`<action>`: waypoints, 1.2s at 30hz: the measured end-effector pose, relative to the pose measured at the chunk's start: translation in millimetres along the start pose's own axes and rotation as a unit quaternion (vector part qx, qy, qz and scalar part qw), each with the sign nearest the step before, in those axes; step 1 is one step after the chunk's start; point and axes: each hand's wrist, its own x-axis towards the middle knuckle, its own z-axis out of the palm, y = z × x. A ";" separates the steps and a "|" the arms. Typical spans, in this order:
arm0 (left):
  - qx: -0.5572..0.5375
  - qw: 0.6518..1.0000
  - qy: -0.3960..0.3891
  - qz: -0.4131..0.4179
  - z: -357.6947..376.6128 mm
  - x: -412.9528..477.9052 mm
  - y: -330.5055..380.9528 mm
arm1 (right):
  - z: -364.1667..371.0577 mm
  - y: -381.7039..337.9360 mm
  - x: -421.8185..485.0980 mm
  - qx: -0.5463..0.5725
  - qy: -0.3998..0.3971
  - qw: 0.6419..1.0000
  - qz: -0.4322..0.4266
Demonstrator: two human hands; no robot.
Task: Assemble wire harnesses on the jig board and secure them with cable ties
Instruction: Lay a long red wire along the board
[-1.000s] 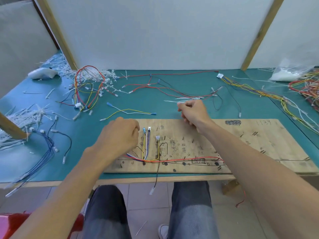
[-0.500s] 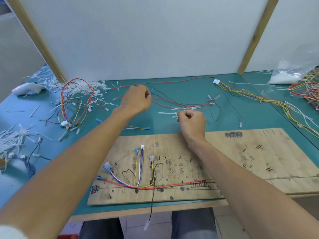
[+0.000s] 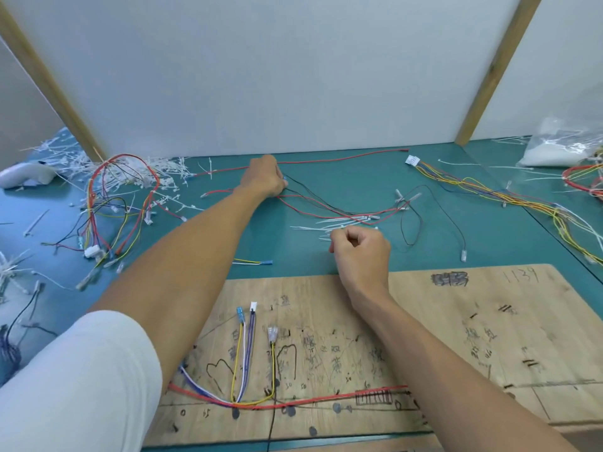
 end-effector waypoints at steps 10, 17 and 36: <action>-0.179 0.966 0.113 0.150 -88.5 -50.4 30.4 | -1.6 -4.6 -1.9 0.027 0.002 0.999 0.022; -0.388 0.885 0.118 0.227 -149.9 -104.1 54.0 | -3.0 -6.8 -2.7 0.057 0.013 0.997 0.050; -0.572 0.766 -0.024 0.294 -204.9 -245.4 84.6 | -26.9 -45.0 -18.8 0.191 -0.146 0.965 0.110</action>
